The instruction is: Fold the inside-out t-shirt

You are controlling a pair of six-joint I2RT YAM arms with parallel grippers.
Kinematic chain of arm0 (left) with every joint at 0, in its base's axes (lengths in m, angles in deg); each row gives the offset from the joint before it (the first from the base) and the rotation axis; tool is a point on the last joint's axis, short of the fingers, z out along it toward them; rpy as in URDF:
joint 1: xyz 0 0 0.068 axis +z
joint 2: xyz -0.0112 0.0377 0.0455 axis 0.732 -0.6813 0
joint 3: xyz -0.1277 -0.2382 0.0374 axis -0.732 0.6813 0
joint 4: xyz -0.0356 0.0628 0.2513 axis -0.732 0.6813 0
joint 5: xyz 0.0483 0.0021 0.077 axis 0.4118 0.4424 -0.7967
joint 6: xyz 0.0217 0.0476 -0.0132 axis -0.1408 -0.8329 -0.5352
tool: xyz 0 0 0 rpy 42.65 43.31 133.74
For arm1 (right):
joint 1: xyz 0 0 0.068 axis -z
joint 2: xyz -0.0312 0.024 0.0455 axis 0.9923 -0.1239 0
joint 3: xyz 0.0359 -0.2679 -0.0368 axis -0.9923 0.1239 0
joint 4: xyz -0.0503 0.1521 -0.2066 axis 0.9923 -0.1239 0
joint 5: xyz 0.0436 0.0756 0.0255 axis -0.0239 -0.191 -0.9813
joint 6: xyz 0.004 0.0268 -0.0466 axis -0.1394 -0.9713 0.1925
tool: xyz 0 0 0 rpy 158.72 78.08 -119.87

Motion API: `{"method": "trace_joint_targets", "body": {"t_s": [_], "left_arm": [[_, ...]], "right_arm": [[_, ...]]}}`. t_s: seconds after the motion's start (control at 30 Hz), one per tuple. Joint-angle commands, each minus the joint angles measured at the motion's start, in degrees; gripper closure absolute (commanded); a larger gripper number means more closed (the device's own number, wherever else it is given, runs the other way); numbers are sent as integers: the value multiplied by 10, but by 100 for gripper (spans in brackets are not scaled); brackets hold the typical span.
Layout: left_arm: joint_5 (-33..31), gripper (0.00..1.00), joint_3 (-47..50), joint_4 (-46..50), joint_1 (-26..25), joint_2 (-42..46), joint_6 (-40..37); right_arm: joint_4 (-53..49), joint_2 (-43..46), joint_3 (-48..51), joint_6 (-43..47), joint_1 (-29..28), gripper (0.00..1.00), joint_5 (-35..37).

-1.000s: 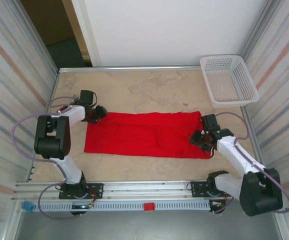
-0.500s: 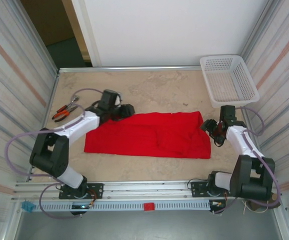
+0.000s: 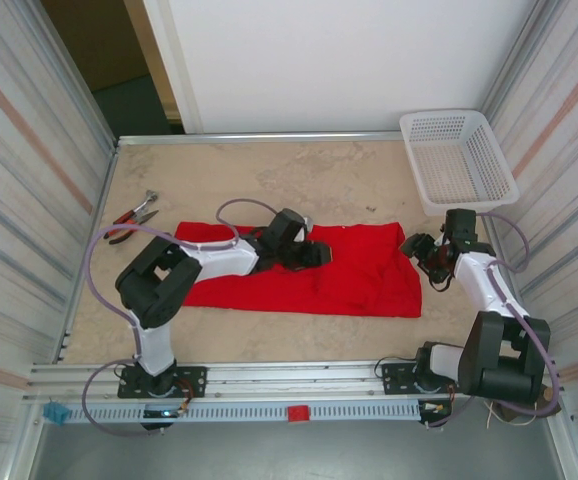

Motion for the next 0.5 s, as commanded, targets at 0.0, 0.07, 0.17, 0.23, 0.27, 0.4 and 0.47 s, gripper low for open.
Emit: {"method": "trace_joint_targets", "body": {"t_s": [0.0, 0.07, 0.17, 0.23, 0.27, 0.4, 0.47], "left_arm": [[-11, 48, 16, -24, -4, -17, 27], [-16, 48, 21, -27, -2, -3, 20], [-39, 47, 2, 30, 15, 47, -23], [-47, 47, -9, 72, 42, 82, -48], [-51, 47, -11, 92, 61, 100, -55], [-41, 47, 0, 148, 164, 149, -74], [-44, 47, 3, 185, 225, 162, -95]], "right_arm": [[-14, 13, -6, 4, 5, 31, -25], [-14, 18, -8, 2, 4, 32, -41], [-13, 27, -13, 0, -14, 32, -64], [-12, 28, -20, -5, -38, 34, -68], [-2, 26, -22, -13, -57, 35, -72], [60, -22, -44, -55, -139, 47, -74], [88, -71, -74, -74, -185, 62, -70]]}}
